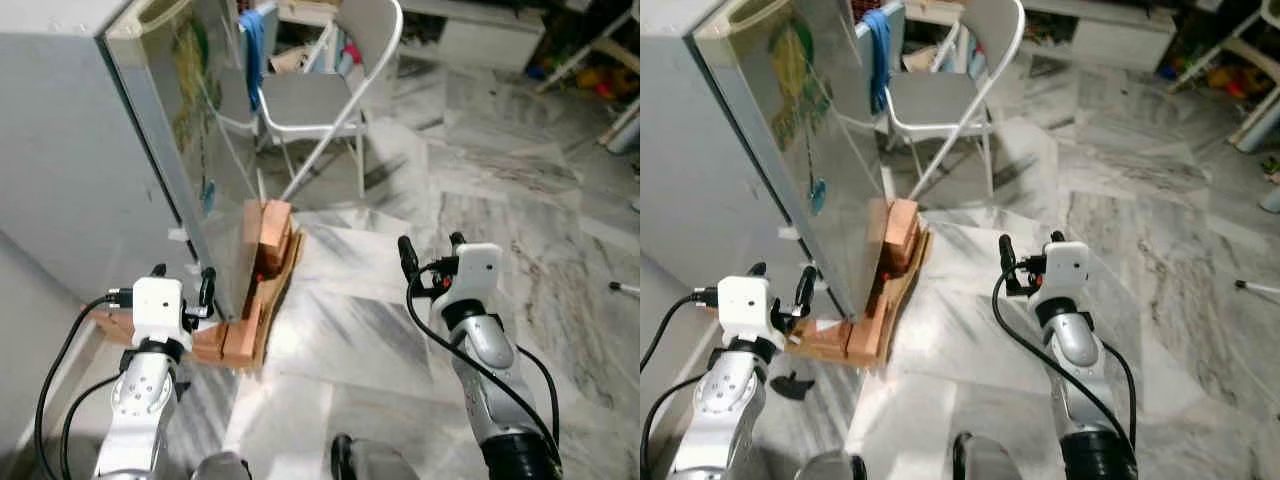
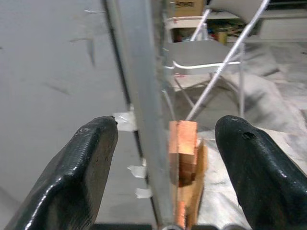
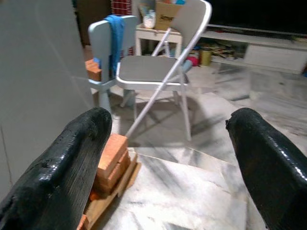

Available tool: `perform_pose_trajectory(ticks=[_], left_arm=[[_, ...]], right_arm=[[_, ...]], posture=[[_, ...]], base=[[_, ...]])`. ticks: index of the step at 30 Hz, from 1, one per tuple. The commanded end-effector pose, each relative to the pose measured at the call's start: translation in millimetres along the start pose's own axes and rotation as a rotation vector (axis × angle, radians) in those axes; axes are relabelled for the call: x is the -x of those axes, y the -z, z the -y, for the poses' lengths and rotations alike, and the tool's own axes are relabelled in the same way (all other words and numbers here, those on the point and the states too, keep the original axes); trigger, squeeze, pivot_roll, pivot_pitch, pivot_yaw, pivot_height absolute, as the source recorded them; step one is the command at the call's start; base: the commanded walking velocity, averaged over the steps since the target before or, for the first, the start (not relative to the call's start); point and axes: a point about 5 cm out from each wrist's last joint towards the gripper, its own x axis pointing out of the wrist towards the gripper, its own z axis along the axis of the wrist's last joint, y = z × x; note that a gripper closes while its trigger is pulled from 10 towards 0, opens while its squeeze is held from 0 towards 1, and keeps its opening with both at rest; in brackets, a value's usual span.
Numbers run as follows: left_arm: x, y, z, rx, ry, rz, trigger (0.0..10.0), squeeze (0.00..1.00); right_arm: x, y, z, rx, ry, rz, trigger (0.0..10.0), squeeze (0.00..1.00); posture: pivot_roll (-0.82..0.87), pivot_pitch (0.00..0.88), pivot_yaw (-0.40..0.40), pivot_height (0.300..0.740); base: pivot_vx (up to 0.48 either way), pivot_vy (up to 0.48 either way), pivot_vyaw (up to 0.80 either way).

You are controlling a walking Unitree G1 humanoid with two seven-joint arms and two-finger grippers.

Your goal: Restocking fridge

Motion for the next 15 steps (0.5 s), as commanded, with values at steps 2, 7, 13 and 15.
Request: perform_pose_trajectory(ticks=[2, 7, 13, 15], left_arm=[[0.3, -0.8, 0.3, -0.002, -0.002, 0.006, 10.0, 0.0], [-1.1, -1.9, -0.9, -0.007, -0.016, 0.01, 10.0, 0.0], [-1.8, -1.5, -3.1, -0.011, -0.024, 0.011, 10.0, 0.0], [-1.9, -1.8, -3.8, -0.01, -0.027, 0.012, 10.0, 0.0]], right_arm=[[-1.6, -1.4, 1.6, -0.002, 0.004, -0.001, 10.0, 0.0], [-3.2, -1.2, 1.4, 0.002, 0.001, -0.002, 10.0, 0.0], [-4.5, -1.0, 1.5, 0.006, 0.007, -0.003, 10.0, 0.0], [-4.7, -0.7, 1.5, 0.007, 0.009, -0.005, 10.0, 0.0]], posture=[[0.08, 0.11, -0.04, 0.74], [0.08, 0.107, -0.041, 0.74], [0.09, 0.105, -0.038, 0.74], [0.09, 0.105, -0.038, 0.74]], base=[[0.394, 0.0, 0.0], [0.351, 0.0, 0.0], [0.0, 0.0, 0.0], [0.0, 0.0, 0.0]])
